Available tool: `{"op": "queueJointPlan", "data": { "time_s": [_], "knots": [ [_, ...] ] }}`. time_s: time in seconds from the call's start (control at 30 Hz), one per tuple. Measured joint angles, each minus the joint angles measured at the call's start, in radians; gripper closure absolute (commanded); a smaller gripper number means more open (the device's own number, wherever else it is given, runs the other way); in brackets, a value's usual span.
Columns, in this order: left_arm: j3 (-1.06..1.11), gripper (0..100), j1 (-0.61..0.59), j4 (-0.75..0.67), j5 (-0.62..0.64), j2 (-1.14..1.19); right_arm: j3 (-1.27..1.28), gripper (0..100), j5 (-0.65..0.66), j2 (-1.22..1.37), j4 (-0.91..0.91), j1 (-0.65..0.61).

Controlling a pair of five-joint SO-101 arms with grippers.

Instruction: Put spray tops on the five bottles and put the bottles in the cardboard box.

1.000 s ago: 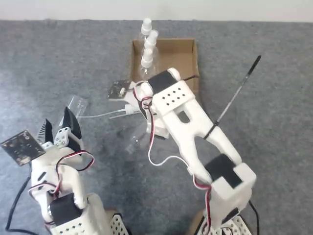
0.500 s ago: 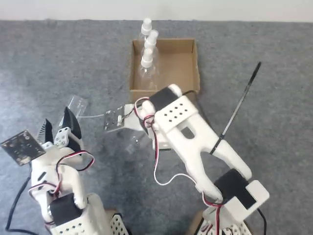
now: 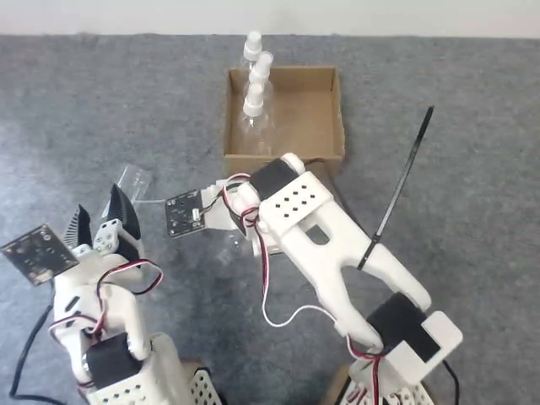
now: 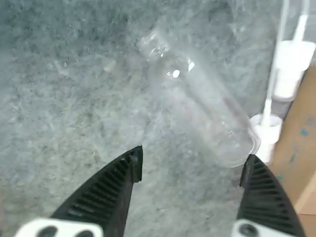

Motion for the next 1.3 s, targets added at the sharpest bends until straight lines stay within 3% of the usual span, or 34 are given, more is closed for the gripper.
{"op": "queueJointPlan", "data": {
  "time_s": [0.4, 1.0, 1.2, 1.3],
  "knots": [
    [0.000, 80, 0.000, -0.003, 0.000, 0.000, 0.000, 69.3, 0.061, 0.086, -0.089, -0.084],
    [0.000, 80, 0.000, -0.011, 0.000, 0.002, 0.000, 69.7, 0.101, 0.296, -0.183, -0.086],
    [0.000, 80, 0.000, -0.011, 0.000, 0.002, 0.000, 82.7, 0.101, 0.325, -0.189, -0.066],
    [0.000, 80, 0.000, -0.011, 0.000, 0.002, 0.000, 83.6, 0.101, 0.325, -0.189, -0.057]
  ]
}}
